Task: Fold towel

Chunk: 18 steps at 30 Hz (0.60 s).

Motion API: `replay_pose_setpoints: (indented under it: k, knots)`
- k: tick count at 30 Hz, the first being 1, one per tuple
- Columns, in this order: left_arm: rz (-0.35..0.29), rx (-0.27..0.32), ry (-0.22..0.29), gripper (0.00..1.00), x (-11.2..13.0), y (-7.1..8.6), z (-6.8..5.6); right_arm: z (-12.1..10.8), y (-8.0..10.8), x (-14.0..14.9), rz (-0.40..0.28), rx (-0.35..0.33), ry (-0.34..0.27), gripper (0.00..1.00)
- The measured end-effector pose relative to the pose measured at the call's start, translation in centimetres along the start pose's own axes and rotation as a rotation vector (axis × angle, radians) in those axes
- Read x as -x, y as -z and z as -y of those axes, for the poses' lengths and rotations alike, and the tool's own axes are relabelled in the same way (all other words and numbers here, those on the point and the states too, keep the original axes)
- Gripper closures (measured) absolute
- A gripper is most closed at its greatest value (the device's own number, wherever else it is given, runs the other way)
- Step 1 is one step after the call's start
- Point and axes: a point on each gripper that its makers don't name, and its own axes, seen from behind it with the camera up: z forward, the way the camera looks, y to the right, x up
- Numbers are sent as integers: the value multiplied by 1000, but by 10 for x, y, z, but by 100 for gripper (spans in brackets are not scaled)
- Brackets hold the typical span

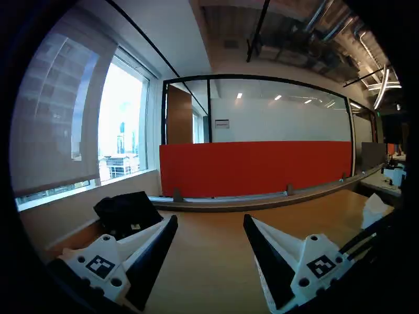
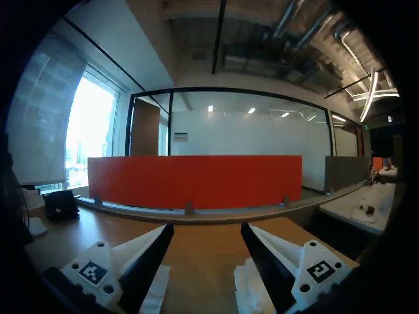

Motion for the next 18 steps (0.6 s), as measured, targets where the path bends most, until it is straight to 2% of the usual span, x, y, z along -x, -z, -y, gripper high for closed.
replay_pose_setpoints:
  k: [9,14,18]
  knots:
    - [16,16,-2,7,-63,8,-3,-2,3,-62,0,12,-6,1]
    - [35,31,2,7,-77,7,-5,-1,3,-75,12,9,7,1]
    - [54,73,-13,7,-80,6,-12,7,2,-82,31,-30,33,1]
